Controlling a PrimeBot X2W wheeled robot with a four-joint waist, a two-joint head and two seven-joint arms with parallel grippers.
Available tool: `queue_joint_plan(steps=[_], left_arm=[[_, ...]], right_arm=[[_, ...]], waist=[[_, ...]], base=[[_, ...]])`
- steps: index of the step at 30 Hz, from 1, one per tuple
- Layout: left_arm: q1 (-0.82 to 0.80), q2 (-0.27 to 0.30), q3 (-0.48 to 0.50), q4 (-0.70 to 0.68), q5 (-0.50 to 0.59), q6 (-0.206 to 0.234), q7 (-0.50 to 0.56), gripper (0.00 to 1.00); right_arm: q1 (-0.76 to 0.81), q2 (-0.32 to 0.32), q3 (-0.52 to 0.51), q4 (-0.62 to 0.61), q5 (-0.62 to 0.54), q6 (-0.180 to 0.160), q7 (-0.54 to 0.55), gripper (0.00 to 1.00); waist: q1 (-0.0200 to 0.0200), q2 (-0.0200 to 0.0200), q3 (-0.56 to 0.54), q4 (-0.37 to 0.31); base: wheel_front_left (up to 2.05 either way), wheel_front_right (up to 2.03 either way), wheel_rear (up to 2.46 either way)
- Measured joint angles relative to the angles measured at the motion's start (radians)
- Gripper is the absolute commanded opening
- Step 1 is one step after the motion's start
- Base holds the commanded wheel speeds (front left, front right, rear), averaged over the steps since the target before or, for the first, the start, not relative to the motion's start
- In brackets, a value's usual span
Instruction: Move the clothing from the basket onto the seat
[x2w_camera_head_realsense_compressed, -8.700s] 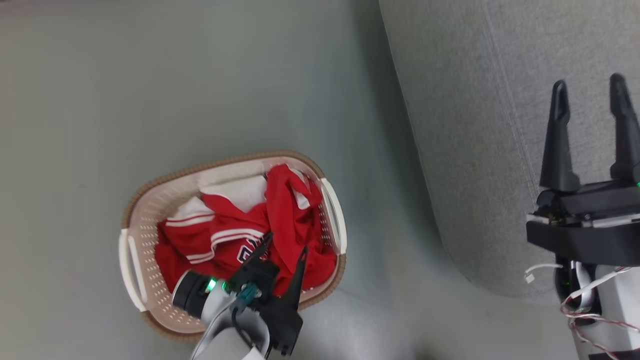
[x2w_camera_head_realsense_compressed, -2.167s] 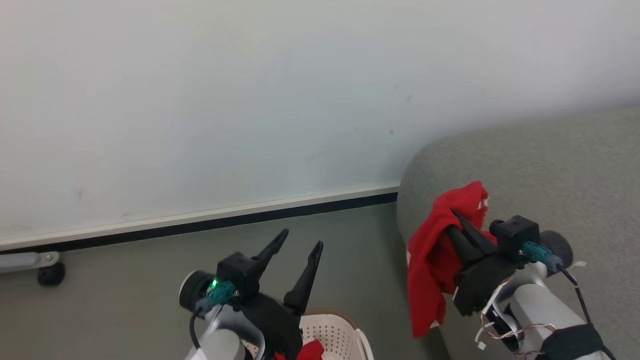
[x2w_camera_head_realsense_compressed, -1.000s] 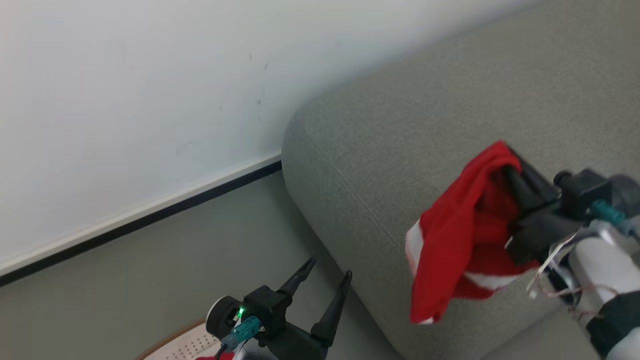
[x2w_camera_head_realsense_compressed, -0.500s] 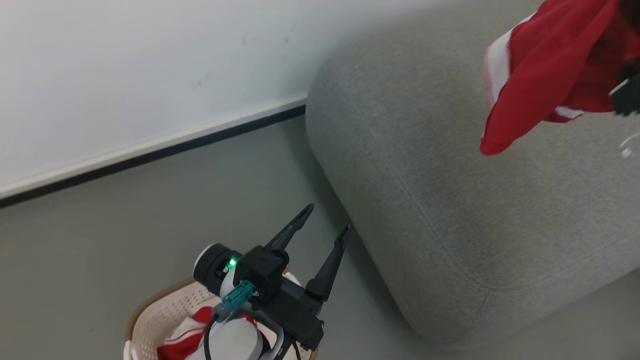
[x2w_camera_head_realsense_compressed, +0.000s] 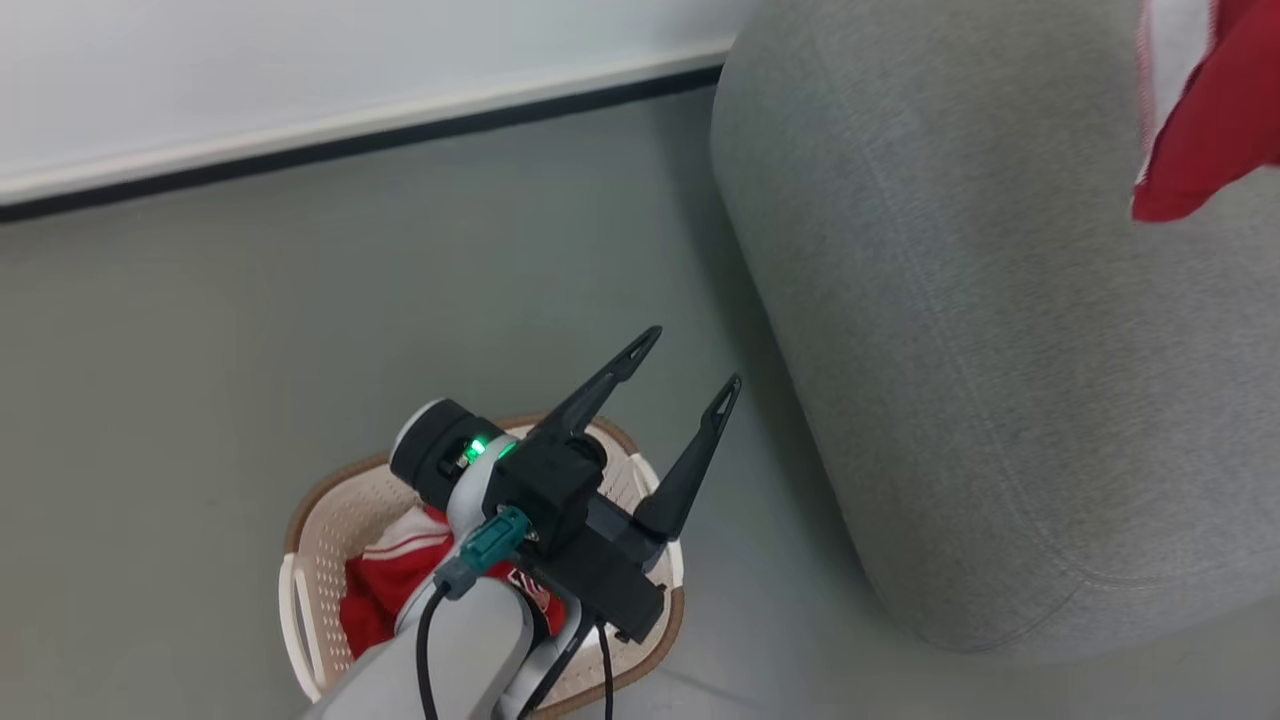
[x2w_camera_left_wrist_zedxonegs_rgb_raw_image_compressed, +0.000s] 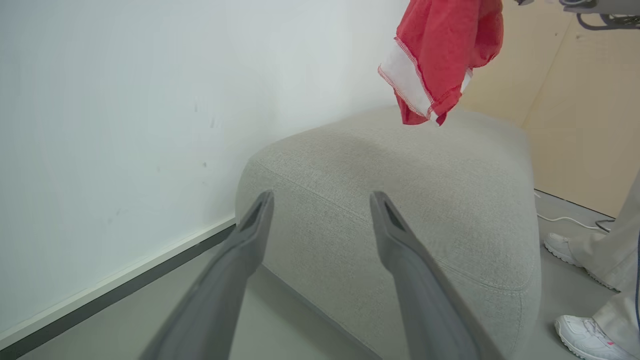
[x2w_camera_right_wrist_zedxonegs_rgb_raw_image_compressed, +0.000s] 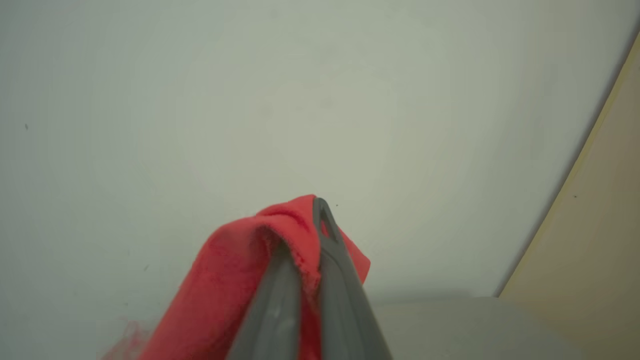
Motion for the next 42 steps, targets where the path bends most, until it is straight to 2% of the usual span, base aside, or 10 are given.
queue_joint_plan(steps=[8,16,25,31,32,33,35,42], left_arm=[[-0.045,0.033,0.020,-0.053,0.033,0.013,0.028,1.00],[-0.120,0.033,0.023,-0.078,0.052,0.017,0.056,1.00],[-0.144,0.033,0.023,-0.063,0.057,0.016,0.062,1.00],[-0.151,0.031,0.024,-0.036,0.059,0.016,0.061,1.00],[-0.151,0.031,0.026,-0.032,0.059,0.016,0.060,1.00],[-0.151,0.031,0.027,-0.028,0.059,0.016,0.060,1.00],[-0.151,0.031,0.031,-0.019,0.058,0.016,0.051,1.00],[-0.145,0.019,0.048,0.031,0.032,0.016,0.021,1.00]], right_arm=[[-0.050,0.016,-0.018,0.066,0.026,-0.008,0.000,0.00],[-0.053,0.056,-0.029,0.157,0.050,-0.011,-0.001,0.00],[-0.052,0.085,-0.027,0.235,0.052,-0.011,-0.002,0.00],[-0.048,0.101,-0.014,0.277,0.051,-0.011,-0.002,0.01],[-0.047,0.106,-0.010,0.281,0.050,-0.010,-0.002,0.15],[-0.046,0.111,-0.009,0.284,0.050,-0.010,-0.002,0.38],[-0.041,0.119,-0.006,0.292,0.050,-0.010,-0.003,1.00],[0.013,0.146,0.008,0.307,0.041,-0.006,-0.003,1.00]], waist=[[0.0000,0.0000,0.114,0.036],[-0.0001,0.0000,0.225,0.037],[-0.0001,0.0001,0.299,0.032],[-0.0002,0.0000,0.307,0.034],[-0.0003,0.0000,0.304,0.033],[-0.0003,-0.0001,0.302,0.033],[-0.0003,0.0000,0.296,0.032],[-0.0003,-0.0001,0.260,0.022]], base=[[0.00,0.00,0.00],[0.00,0.00,0.00],[0.00,0.00,0.00],[0.00,0.00,0.00],[0.00,0.00,0.00],[0.00,0.00,0.00],[0.00,0.00,0.00],[0.00,0.00,0.00]])
